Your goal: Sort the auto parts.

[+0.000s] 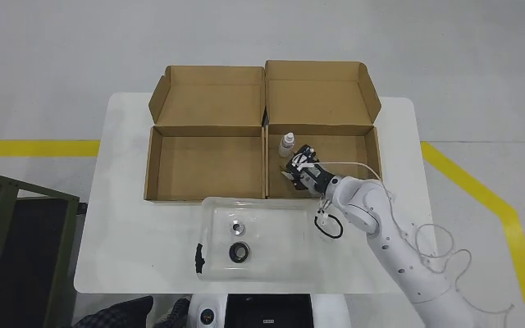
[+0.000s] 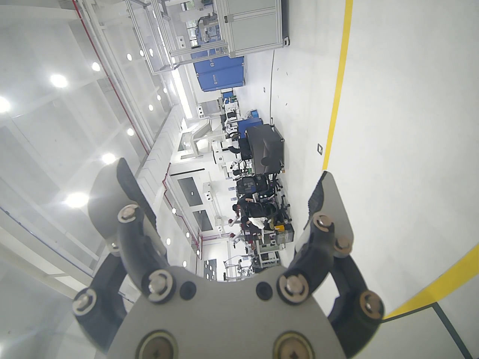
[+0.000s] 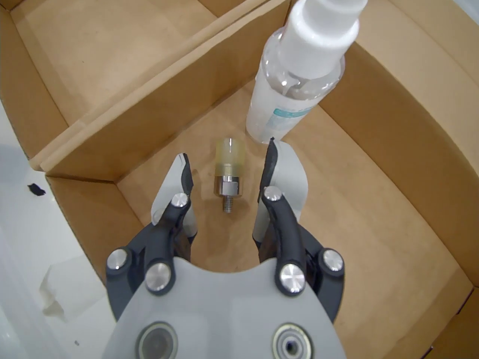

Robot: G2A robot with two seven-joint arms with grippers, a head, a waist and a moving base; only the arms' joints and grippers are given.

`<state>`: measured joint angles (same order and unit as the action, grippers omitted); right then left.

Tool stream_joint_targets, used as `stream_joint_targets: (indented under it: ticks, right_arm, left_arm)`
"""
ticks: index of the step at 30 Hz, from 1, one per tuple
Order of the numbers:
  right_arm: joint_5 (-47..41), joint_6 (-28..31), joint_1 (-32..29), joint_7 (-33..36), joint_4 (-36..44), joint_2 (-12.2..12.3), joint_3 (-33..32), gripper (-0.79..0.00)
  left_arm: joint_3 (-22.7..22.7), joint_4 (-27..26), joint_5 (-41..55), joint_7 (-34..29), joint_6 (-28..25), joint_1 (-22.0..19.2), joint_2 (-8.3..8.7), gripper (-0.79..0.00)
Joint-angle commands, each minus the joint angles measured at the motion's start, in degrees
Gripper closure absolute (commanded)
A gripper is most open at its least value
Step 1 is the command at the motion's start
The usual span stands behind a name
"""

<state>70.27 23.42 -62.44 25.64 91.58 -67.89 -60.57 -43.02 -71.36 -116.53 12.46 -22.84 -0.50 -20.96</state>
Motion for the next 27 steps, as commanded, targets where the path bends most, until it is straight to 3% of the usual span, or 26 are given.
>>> stream_joint_targets:
  ticks: [1, 5, 11, 18, 27]
  right_arm:
    - [0.4, 0.95, -1.4, -0.28, 2.89, 0.34, -1.02, -0.443]
    - [2.93, 3.14, -5.8, 0.39, 9.92, 1.3, -3.29, -0.557]
    - [5.87, 6.86, -13.14, -0.06, 20.93, 2.56, -6.03, -0.622]
    - [8.63, 12.39, -18.89, -0.97, 29.68, 3.34, -4.63, -0.6]
    - [14.25, 13.73, -20.16, -2.14, 29.71, 3.26, 1.35, -0.563]
  left_arm:
    - [0.0, 0.0, 0.0, 0.0, 0.0, 0.0, 0.0, -0.785]
    - [0.0, 0.0, 0.0, 0.0, 0.0, 0.0, 0.0, -0.785]
    - [0.0, 0.0, 0.0, 0.0, 0.0, 0.0, 0.0, -0.785]
    - [0.0, 0.0, 0.0, 0.0, 0.0, 0.0, 0.0, -0.785]
    - [0.0, 0.0, 0.0, 0.0, 0.0, 0.0, 0.0, -0.785]
